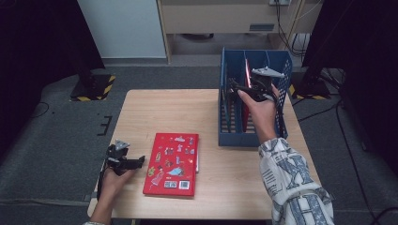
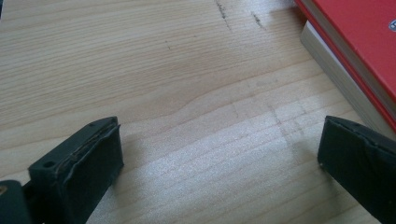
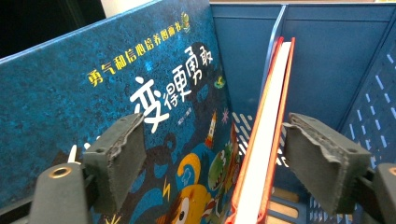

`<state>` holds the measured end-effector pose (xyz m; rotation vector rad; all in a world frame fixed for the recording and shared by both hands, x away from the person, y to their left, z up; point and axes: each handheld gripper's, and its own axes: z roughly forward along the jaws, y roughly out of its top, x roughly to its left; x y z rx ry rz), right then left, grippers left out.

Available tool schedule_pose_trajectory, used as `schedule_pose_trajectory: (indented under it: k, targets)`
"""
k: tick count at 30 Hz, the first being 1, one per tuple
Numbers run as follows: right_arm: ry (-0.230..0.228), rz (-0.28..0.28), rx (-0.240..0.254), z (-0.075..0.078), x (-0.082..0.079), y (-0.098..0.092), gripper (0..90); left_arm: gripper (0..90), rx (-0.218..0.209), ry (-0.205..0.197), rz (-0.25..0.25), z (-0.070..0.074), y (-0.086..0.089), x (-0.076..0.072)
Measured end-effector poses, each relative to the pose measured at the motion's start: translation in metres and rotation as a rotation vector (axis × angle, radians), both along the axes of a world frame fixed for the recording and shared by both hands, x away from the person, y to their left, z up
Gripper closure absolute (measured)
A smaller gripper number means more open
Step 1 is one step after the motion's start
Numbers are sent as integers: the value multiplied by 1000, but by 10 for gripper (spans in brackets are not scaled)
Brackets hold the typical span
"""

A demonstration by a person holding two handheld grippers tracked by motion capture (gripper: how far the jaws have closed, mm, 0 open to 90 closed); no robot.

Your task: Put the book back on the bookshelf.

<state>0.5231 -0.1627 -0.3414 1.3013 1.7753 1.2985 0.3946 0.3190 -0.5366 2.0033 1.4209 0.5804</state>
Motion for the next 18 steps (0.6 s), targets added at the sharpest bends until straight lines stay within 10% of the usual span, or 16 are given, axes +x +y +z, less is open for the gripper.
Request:
schedule_pose_trajectory:
  k: [18]
  targets:
    - [-32, 37, -7, 2, -12, -4, 91, 0, 0, 0, 0, 0, 0, 0]
